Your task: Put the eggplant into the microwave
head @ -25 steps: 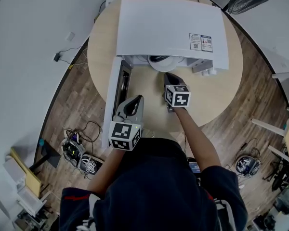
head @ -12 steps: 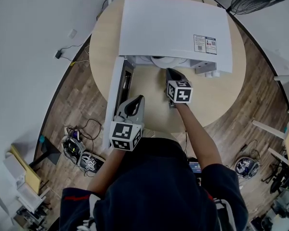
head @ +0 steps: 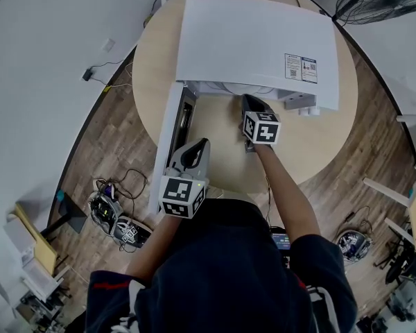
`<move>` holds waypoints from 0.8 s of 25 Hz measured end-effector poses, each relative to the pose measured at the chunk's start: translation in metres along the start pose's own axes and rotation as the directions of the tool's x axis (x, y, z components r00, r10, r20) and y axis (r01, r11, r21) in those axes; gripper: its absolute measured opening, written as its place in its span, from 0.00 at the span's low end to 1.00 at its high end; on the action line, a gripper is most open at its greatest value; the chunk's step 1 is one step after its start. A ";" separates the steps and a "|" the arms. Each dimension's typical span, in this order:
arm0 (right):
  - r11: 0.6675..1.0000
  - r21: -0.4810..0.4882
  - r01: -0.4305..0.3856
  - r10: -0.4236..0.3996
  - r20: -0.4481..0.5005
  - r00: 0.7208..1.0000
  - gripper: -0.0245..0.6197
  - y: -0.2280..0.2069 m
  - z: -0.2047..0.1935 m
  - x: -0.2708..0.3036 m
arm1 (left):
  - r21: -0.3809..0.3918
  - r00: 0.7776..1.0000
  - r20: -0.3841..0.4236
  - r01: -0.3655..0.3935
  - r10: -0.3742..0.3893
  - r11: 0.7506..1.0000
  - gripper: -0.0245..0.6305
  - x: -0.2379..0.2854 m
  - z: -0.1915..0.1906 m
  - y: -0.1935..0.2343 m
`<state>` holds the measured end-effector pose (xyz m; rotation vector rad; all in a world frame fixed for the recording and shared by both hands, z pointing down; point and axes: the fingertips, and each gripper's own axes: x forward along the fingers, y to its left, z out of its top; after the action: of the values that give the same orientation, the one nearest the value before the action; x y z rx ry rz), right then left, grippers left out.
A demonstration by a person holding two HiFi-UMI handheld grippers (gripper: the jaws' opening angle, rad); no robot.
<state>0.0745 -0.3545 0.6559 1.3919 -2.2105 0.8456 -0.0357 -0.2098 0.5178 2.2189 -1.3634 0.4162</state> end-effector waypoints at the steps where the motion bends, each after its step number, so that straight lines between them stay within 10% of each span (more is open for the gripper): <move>1: 1.000 0.000 0.001 -0.001 0.001 1.000 0.06 0.000 0.001 0.001 | -0.001 1.000 0.000 0.000 0.000 1.000 0.06 0.000 0.000 0.000; 20: 1.000 0.015 0.002 -0.002 0.004 1.000 0.06 0.000 0.001 -0.020 | 0.006 1.000 0.015 0.020 -0.020 1.000 0.06 0.001 0.002 -0.008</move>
<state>0.0829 -0.3420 0.6425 1.4041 -2.2096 0.8612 -0.0277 -0.2086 0.5143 2.2426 -1.3476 0.3977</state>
